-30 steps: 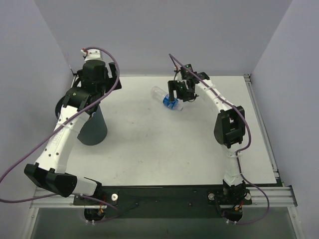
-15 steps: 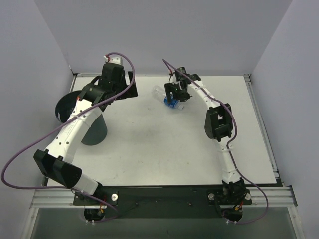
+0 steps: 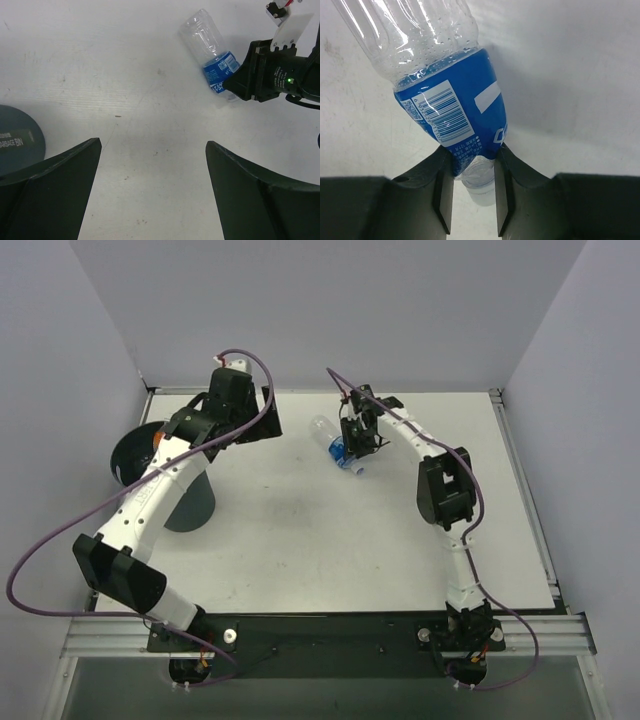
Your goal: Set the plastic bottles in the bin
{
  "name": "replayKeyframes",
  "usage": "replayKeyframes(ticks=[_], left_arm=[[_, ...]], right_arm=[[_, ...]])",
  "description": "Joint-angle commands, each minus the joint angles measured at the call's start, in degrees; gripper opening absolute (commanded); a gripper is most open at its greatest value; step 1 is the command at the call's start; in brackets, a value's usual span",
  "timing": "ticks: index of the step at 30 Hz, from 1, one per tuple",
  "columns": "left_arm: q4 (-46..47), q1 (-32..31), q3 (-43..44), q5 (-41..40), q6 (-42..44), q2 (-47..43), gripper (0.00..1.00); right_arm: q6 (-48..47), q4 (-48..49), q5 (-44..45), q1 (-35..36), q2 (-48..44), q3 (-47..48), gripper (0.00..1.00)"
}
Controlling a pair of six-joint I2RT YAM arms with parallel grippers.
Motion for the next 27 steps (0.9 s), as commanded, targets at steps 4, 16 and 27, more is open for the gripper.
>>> replayKeyframes(ticks=[4, 16, 27], left_arm=[[8.2, 0.8, -3.6, 10.7, -7.1, 1.1, 0.98], [17.2, 0.8, -10.3, 20.3, -15.6, 1.6, 0.97], [24.1, 1.4, -16.6, 22.9, -19.1, -0.1, 0.96]], right_arm=[[11.1, 5.2, -10.4, -0.3, -17.7, -16.9, 0.00], [34.4, 24.5, -26.0, 1.3, -37.1, -39.1, 0.00], [46.6, 36.5, -30.8, 4.1, -41.5, -46.2, 0.00]])
